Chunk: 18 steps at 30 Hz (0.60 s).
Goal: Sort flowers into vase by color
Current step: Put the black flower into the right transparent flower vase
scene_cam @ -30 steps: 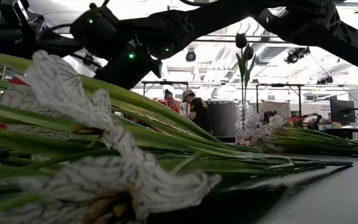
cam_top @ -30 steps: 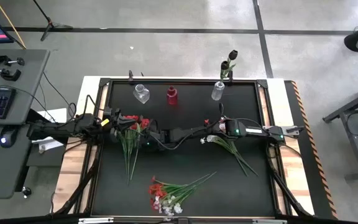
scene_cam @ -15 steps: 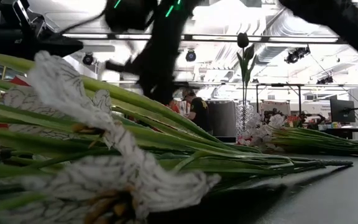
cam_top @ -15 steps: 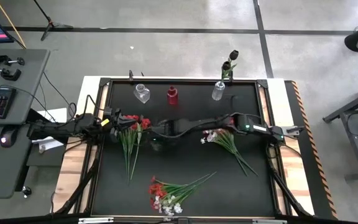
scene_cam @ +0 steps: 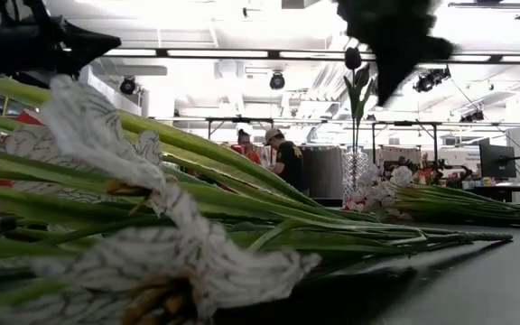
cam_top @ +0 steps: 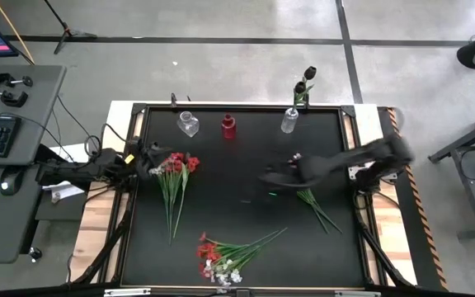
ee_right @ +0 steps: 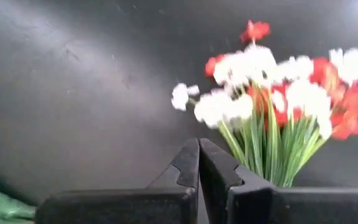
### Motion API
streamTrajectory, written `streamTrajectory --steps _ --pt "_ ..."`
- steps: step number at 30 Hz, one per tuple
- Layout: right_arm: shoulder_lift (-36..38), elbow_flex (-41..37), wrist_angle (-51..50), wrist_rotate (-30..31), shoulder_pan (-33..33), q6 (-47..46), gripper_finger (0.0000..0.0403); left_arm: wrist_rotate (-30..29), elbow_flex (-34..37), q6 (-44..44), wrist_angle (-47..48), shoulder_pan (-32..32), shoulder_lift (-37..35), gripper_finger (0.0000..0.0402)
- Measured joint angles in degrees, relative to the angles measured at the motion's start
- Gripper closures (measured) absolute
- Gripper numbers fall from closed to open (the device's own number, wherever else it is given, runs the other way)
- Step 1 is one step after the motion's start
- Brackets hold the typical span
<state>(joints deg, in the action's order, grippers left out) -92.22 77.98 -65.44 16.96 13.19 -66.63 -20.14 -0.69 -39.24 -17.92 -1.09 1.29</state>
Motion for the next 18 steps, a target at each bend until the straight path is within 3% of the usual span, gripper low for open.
streamTrajectory --steps 2,4,9,14,18 --pt "8.4 -10.3 7.4 0.1 1.6 -3.9 0.0403 -1.6 0.0 -3.7 -1.8 0.3 1.2 0.0402" --pt "15.6 -19.5 14.6 0.5 2.8 -6.5 0.0403 1.1 -0.9 -4.4 -2.6 0.4 4.1 0.0401" --pt "28.7 -36.2 29.9 1.3 3.3 -6.8 0.0403 2.0 -9.8 -8.6 3.6 -0.9 21.2 0.0393" --pt "36.2 -45.2 37.6 -1.5 1.0 -1.7 0.0403 8.4 -29.4 -10.2 31.0 -3.0 43.2 0.0385" --pt "38.8 -47.7 37.4 -4.0 0.3 1.2 0.0403 7.9 -45.0 -14.2 59.6 -6.7 59.1 0.0385"
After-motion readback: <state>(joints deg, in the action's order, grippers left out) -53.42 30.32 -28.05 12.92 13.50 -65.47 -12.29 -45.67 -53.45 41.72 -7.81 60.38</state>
